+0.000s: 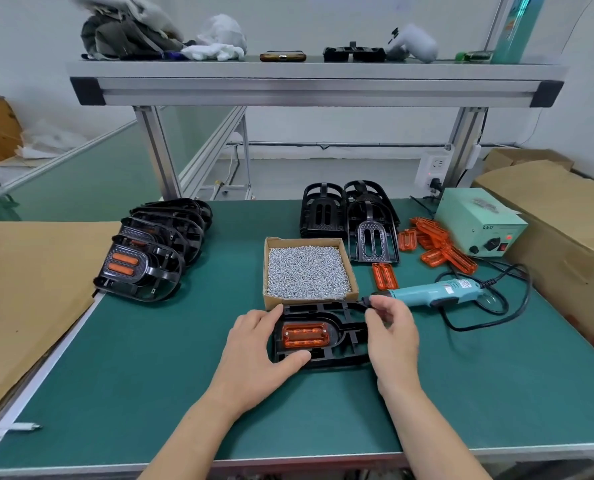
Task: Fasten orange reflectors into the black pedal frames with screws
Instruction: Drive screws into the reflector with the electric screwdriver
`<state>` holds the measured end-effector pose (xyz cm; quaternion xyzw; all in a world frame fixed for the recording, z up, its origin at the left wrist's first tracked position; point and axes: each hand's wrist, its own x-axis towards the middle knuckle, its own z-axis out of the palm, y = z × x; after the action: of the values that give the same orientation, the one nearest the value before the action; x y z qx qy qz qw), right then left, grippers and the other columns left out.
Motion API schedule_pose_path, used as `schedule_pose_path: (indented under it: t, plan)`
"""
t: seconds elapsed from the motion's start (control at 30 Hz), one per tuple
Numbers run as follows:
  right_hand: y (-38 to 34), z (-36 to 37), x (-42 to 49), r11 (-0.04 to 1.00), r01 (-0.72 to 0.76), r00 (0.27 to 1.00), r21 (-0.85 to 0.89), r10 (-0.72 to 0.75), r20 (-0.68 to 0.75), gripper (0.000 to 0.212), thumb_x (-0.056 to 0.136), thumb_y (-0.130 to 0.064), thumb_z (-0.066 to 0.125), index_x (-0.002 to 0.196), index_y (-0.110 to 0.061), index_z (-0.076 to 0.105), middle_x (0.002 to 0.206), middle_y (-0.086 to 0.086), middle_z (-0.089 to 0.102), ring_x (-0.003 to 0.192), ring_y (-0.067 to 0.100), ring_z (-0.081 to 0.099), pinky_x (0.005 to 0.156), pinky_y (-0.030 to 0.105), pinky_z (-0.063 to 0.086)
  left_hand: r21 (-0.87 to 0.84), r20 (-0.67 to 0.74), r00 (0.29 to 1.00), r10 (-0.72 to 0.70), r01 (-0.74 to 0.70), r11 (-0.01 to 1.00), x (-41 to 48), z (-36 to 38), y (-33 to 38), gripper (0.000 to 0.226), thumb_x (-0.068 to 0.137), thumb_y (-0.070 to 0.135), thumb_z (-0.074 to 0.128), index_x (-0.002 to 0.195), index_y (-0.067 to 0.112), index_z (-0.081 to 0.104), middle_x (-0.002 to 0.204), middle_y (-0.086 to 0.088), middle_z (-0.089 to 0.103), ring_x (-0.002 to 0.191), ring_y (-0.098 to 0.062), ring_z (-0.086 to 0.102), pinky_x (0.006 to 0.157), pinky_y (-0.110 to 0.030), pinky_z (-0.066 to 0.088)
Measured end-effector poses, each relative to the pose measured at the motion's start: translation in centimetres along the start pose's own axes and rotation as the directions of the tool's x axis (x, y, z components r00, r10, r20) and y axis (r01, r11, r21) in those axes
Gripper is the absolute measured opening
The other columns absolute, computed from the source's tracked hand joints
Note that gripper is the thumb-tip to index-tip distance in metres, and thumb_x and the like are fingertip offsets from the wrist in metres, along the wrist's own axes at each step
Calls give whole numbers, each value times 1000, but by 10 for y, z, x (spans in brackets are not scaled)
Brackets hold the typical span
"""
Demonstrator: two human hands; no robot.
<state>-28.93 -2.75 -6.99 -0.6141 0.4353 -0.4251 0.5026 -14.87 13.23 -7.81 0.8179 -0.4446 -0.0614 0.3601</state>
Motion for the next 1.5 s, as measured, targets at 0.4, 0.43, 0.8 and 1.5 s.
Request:
schedule_pose_path:
  t: [0.4,0.43,0.8,1.5]
  plan:
    - [-4,5,-13,973,176,980,-152,-157,125,37,89,6,52,111,-22,63,115,-7,56,104,15,58,99,29,44,-68,13,1000,26,-25,997,-4,-3,1,87,74,65,59,150,32,35,133,19,41,127,5,35,109,-15,28]
    - [-4,5,-13,971,196,977,-139,-181,114,38,88,8,51,110,-20,64,114,-6,56,105,11,57,100,29,44,-89,21,999,33,-31,996,-4,-4,2,88,72,65,61,150,32,36,132,21,38,127,8,36,107,-11,27]
    - [3,2,-4,933,54,988,356,-101,116,41,86,15,39,95,-9,72,114,4,73,113,25,64,101,40,48,-68,18,991,134,-133,989,-7,-4,3,44,70,62,70,101,32,62,122,25,43,120,-2,42,100,-12,33]
    - [9,13,-9,963,241,940,120,-262,217,26,95,-6,66,104,-30,67,91,-9,74,75,7,71,75,14,52,-374,-342,901,-266,130,918,-3,-3,-3,52,88,22,73,134,16,50,123,11,59,103,2,61,94,-15,45]
